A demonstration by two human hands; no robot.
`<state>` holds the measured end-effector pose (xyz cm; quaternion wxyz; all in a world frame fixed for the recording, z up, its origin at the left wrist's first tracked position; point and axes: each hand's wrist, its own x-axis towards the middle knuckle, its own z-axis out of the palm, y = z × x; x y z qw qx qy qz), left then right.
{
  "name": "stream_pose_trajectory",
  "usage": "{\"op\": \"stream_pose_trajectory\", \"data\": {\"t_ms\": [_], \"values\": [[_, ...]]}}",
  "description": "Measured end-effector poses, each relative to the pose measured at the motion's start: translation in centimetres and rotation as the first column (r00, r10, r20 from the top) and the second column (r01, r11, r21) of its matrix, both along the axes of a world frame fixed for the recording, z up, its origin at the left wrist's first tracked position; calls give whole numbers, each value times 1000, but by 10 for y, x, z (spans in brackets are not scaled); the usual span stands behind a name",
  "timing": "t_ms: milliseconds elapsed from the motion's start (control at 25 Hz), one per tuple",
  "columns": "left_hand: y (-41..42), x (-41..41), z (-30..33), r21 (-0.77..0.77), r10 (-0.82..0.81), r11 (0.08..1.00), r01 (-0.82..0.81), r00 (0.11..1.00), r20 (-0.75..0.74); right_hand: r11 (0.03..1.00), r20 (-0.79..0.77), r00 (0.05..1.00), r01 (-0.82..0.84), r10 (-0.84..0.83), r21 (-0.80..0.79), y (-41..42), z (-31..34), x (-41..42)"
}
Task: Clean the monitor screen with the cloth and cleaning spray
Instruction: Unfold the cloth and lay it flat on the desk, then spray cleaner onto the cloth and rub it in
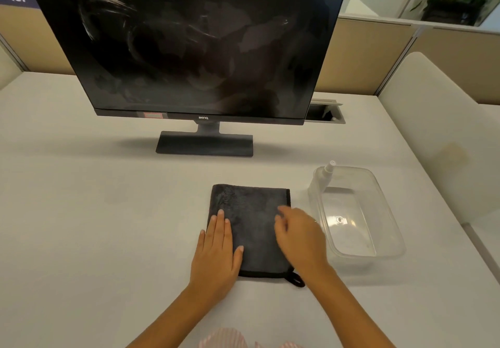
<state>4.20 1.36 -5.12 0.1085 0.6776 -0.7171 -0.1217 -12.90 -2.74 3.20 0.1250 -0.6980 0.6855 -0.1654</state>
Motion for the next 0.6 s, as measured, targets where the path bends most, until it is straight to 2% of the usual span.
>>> {"op": "stream_pose_trajectory", "data": {"t_ms": [40,120,160,240,320,360,440,600], "values": [[5,-1,-2,-3,17,1000,-17,1000,-1,991,146,988,67,-51,-112,-5,11,-9],[9,-3,-2,-22,48,999,-48,999,0,922,340,929,252,-145,-295,-26,26,-32],[9,-4,-2,-32,58,998,-58,998,1,884,421,890,332,-177,-329,-37,28,-45],[8,-6,2,-35,63,997,-63,998,11,864,558,793,439,-244,-246,-61,28,-68],[9,-6,6,-30,44,999,-43,999,22,907,586,751,416,-304,-62,-79,20,-83],[10,-7,7,-28,36,999,-35,999,27,929,565,766,369,-306,3,-84,15,-88],[11,-7,11,-22,44,999,-44,999,12,959,527,811,281,-254,30,-89,4,-91],[14,-6,16,-17,92,996,-92,995,-36,974,546,813,225,-201,24,-90,-7,-90]]}}
